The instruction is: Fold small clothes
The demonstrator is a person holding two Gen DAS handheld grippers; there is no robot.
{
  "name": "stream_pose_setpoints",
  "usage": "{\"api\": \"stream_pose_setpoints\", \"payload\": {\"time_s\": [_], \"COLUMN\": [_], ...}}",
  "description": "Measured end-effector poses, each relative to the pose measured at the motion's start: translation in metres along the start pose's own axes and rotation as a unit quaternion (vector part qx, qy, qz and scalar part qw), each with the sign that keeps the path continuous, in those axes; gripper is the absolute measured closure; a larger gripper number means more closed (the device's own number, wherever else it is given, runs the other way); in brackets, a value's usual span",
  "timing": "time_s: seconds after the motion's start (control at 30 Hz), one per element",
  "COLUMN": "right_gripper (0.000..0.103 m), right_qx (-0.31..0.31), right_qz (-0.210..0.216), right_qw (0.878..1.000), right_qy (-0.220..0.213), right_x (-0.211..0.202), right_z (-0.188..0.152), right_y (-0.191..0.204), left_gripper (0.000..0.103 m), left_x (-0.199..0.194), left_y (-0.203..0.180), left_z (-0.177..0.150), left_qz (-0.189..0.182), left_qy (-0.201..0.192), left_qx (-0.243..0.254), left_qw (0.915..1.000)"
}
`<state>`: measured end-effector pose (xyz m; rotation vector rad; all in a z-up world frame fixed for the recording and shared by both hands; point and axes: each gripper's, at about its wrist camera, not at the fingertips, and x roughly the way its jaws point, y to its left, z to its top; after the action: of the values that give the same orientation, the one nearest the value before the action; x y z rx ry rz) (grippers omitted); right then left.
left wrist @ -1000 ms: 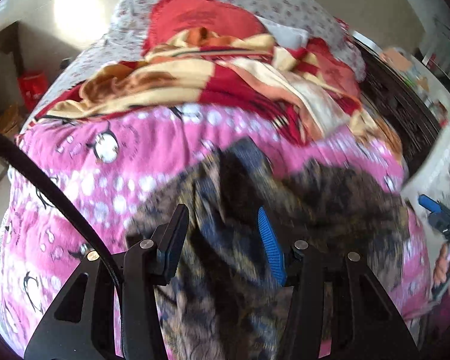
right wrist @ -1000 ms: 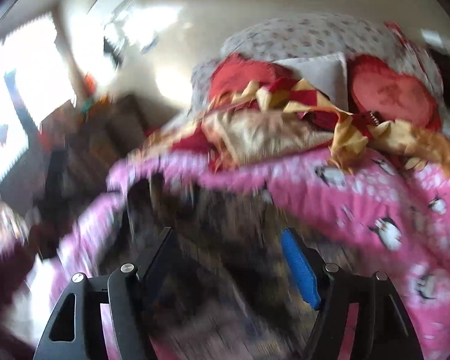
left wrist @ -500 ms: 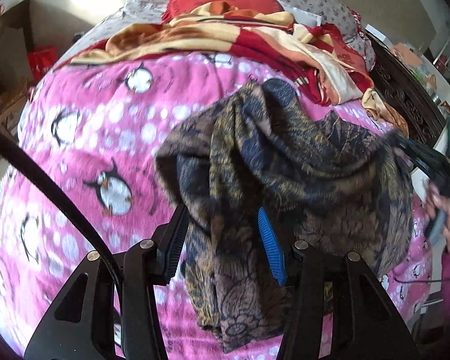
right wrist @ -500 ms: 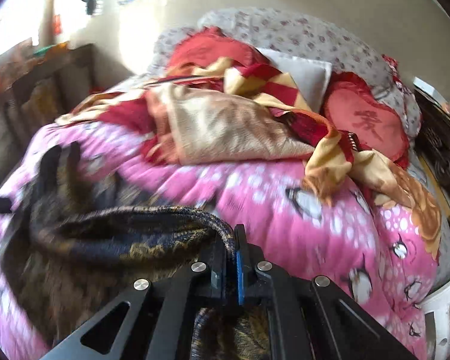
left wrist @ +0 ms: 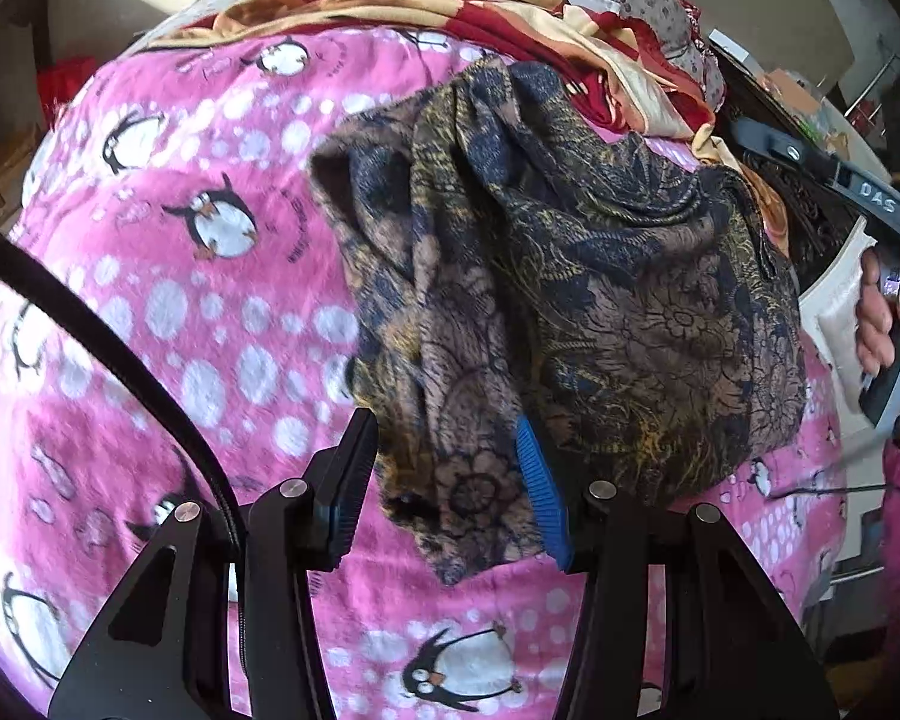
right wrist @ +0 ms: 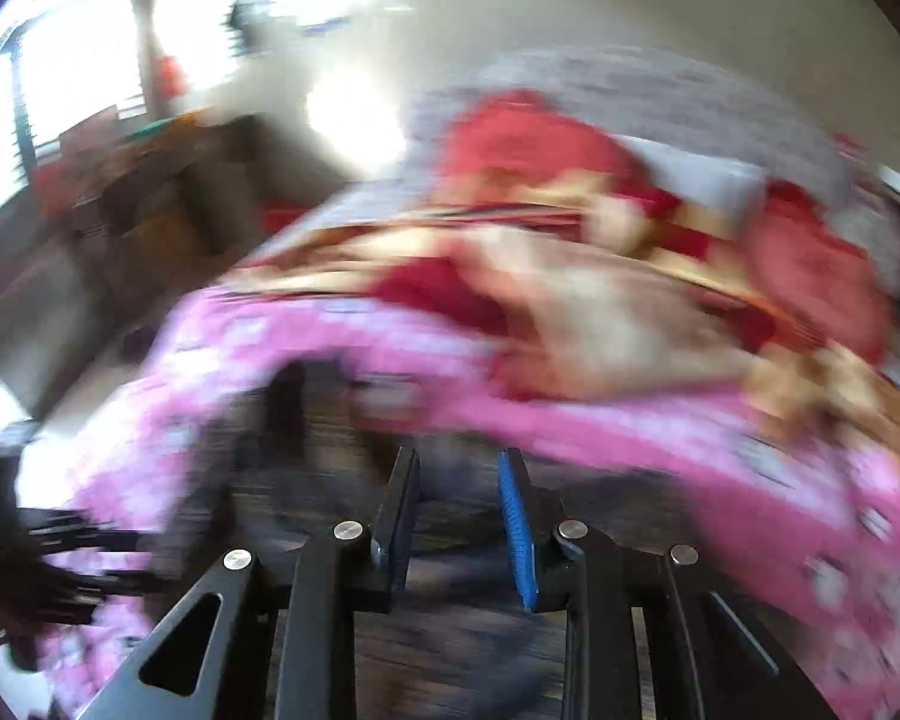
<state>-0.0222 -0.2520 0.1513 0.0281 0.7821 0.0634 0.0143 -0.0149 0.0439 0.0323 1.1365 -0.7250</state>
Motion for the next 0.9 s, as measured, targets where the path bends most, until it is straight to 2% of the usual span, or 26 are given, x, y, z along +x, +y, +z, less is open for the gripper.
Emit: {"api": "stream_pose_setpoints", "payload": {"time_s": [0.03,0.07,0.13,0.2,0.27,0.3,0.33,0.4,0.43,0.57,0.6,0.67,0.73,0.77,0.83,0.9], "right_gripper": [0.078,0.078,0.078,0.078,0.079,0.093,0.099,0.099,0.099,0.099,0.099,0.092,0.065,0.062,0.058,0.058], "right_qx": [-0.024,-0.046,-0.085,-0.098,-0.081,-0.069,-0.056,-0.02,-0.011,0.028,0.031,0.038,0.04,0.039,0.028,0.013], "right_qz": [0.029,0.04,0.037,0.026,0.015,0.012,0.011,-0.001,-0.01,0.008,0.014,0.024,0.036,0.03,-0.009,-0.065], "right_qw": [0.999,0.998,0.995,0.993,0.993,0.994,0.995,0.999,1.0,0.999,0.999,0.998,0.998,0.999,1.0,0.998], "right_qy": [0.016,0.029,0.042,0.055,0.086,0.087,0.076,0.032,0.025,0.039,0.033,0.036,0.033,0.022,0.004,0.0], "right_x": [0.015,0.029,0.061,0.088,0.121,0.126,0.125,0.12,0.123,0.146,0.14,0.118,0.082,0.062,0.021,-0.016], "right_z": [0.003,0.002,0.003,0.004,0.006,0.01,0.014,0.029,0.033,0.037,0.034,0.027,0.009,-0.001,-0.028,-0.055], "right_y": [0.021,0.037,0.072,0.085,0.085,0.082,0.079,0.065,0.06,0.045,0.042,0.036,0.026,0.021,0.006,-0.016], "left_gripper": [0.055,0.055,0.055,0.055,0.055,0.055,0.055,0.055,0.055,0.055,0.055,0.055,0.055,0.055,0.061,0.074], "left_x": [0.0,-0.001,-0.002,-0.001,0.002,0.002,0.002,0.003,0.004,0.009,0.012,0.015,0.019,0.021,0.021,0.02], "left_y": [-0.002,-0.003,-0.005,-0.005,-0.005,-0.005,-0.004,-0.002,-0.001,-0.001,-0.001,-0.002,-0.002,0.0,0.001,0.003], "left_z": [0.0,-0.001,-0.003,-0.004,-0.005,-0.006,-0.008,-0.009,-0.008,-0.006,-0.005,-0.004,-0.004,-0.004,-0.002,-0.001], "left_qz": [-0.002,-0.003,0.002,0.007,0.006,0.005,0.004,0.003,0.002,-0.001,-0.001,0.001,0.001,-0.001,-0.004,-0.006], "left_qy": [0.001,-0.001,-0.006,-0.007,-0.001,0.0,0.0,0.0,0.002,0.005,0.006,0.007,0.006,0.008,0.008,0.009], "left_qx": [0.0,0.004,0.01,0.014,0.015,0.017,0.019,0.019,0.016,0.009,0.008,0.009,0.008,0.005,0.002,0.001], "left_qw": [1.0,1.0,0.9999,0.9999,0.9999,0.9999,0.9998,0.9998,0.9999,0.9999,0.9999,0.9999,0.9999,1.0,1.0,0.9999]}}
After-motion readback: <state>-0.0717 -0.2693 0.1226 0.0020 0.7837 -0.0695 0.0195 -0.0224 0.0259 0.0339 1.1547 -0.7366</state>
